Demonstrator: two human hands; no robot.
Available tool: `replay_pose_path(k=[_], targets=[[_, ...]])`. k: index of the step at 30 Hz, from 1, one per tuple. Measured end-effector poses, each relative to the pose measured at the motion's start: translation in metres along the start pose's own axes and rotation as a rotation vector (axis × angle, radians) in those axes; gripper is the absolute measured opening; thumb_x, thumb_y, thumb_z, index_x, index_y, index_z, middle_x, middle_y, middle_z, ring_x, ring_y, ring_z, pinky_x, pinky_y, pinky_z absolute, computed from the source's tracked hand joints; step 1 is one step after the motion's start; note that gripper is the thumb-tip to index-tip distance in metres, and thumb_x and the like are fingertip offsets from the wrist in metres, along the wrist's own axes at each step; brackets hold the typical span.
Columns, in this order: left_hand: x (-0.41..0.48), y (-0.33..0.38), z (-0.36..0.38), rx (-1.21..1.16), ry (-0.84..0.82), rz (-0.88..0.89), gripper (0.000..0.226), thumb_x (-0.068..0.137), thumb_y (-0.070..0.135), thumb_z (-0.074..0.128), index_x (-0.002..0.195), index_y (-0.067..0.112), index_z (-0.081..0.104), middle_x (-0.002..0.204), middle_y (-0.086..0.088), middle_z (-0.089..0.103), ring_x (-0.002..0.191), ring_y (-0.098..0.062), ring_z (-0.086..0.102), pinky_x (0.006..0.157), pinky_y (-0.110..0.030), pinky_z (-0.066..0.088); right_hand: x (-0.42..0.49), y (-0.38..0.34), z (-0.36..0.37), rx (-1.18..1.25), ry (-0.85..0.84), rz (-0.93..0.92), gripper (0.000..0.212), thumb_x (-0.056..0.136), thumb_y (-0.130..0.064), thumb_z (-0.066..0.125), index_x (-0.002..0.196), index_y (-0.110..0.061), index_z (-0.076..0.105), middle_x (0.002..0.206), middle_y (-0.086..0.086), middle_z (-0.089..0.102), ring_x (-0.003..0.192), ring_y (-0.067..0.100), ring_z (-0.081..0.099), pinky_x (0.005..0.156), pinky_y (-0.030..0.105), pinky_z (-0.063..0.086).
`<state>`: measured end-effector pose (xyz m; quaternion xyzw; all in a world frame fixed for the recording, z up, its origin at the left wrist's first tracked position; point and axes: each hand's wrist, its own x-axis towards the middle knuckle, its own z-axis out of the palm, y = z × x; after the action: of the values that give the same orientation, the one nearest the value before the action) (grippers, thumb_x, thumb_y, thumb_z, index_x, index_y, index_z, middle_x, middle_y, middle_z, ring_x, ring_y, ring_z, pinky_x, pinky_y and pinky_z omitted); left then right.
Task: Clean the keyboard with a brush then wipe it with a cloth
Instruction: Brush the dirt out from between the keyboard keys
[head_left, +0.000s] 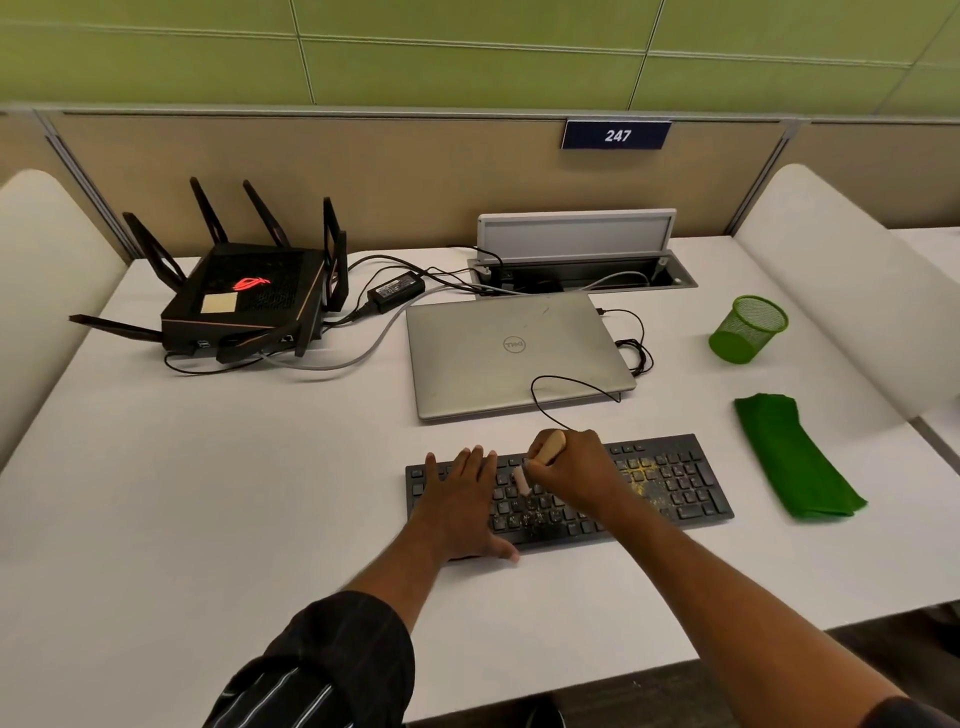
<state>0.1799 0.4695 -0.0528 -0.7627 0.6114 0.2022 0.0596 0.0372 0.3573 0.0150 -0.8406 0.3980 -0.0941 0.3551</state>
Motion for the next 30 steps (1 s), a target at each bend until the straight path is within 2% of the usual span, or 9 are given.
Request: replay_pose_path(k=[6, 12, 16, 19, 22, 27, 30], targets=[[-0.001, -0.001, -0.001, 0.012, 0.0, -0.003, 0.137, 0.07, 0.087, 0.062, 0.161, 0.013, -0.009, 0.17, -0.011, -0.007, 0.157, -0.029, -0.006, 0.119, -0.066, -0.005, 0.0, 0.0, 0.002, -0.054, -0.107, 0.013, 0.001, 0.083, -0.013, 0.07, 0.082, -0.012, 0.071, 0.072, 0.001, 0.069, 0.061, 0.007, 0.062, 0.054, 0.013, 0.047], [-0.002, -0.001, -0.002, 0.006, -0.008, -0.006, 0.136, 0.071, 0.086, 0.062, 0.161, 0.013, -0.01, 0.17, -0.011, -0.009, 0.157, -0.029, -0.007, 0.119, -0.065, -0.006, 0.001, -0.002, 0.001, -0.05, -0.06, 0.014, 0.003, 0.083, -0.014, 0.07, 0.082, -0.015, 0.071, 0.07, -0.006, 0.067, 0.058, 0.0, 0.059, 0.052, 0.009, 0.042], [-0.001, -0.002, -0.002, 0.001, -0.005, -0.002, 0.136, 0.071, 0.086, 0.062, 0.161, 0.014, -0.01, 0.17, -0.011, -0.008, 0.157, -0.029, -0.007, 0.12, -0.065, -0.006, 0.002, -0.003, 0.001, -0.094, -0.139, 0.03, 0.003, 0.081, -0.012, 0.069, 0.079, -0.014, 0.071, 0.072, 0.001, 0.069, 0.062, 0.008, 0.064, 0.054, 0.014, 0.046], [-0.002, -0.003, -0.001, 0.001, 0.0, -0.001, 0.136, 0.071, 0.086, 0.062, 0.161, 0.014, -0.01, 0.17, -0.011, -0.008, 0.156, -0.029, -0.007, 0.12, -0.066, -0.004, 0.002, -0.006, 0.0, -0.077, -0.067, 0.012, 0.003, 0.081, -0.013, 0.069, 0.08, -0.014, 0.072, 0.069, -0.004, 0.068, 0.057, 0.002, 0.06, 0.05, 0.008, 0.043], [-0.003, -0.005, 0.0, -0.006, 0.007, -0.003, 0.135, 0.071, 0.086, 0.062, 0.161, 0.014, -0.008, 0.17, -0.011, -0.007, 0.157, -0.029, -0.006, 0.12, -0.067, -0.003, 0.002, -0.008, 0.005, -0.042, -0.023, -0.01, 0.004, 0.083, -0.015, 0.069, 0.083, -0.013, 0.073, 0.073, -0.005, 0.069, 0.06, 0.001, 0.061, 0.052, 0.006, 0.044], [-0.005, -0.007, 0.0, -0.017, 0.011, -0.011, 0.135, 0.07, 0.086, 0.063, 0.161, 0.014, -0.008, 0.17, -0.011, -0.006, 0.157, -0.029, -0.005, 0.12, -0.066, -0.005, 0.0, -0.008, 0.016, -0.049, -0.056, -0.028, 0.004, 0.085, -0.015, 0.069, 0.087, -0.012, 0.072, 0.075, -0.002, 0.069, 0.065, 0.007, 0.062, 0.056, 0.011, 0.046], [-0.006, -0.007, 0.001, -0.022, 0.015, -0.013, 0.136, 0.07, 0.086, 0.063, 0.161, 0.014, -0.008, 0.17, -0.011, -0.006, 0.157, -0.028, -0.005, 0.12, -0.066, -0.006, 0.001, -0.008, 0.018, -0.082, -0.099, -0.025, 0.003, 0.082, -0.015, 0.071, 0.082, -0.012, 0.072, 0.072, 0.0, 0.069, 0.065, 0.011, 0.065, 0.057, 0.018, 0.05]])
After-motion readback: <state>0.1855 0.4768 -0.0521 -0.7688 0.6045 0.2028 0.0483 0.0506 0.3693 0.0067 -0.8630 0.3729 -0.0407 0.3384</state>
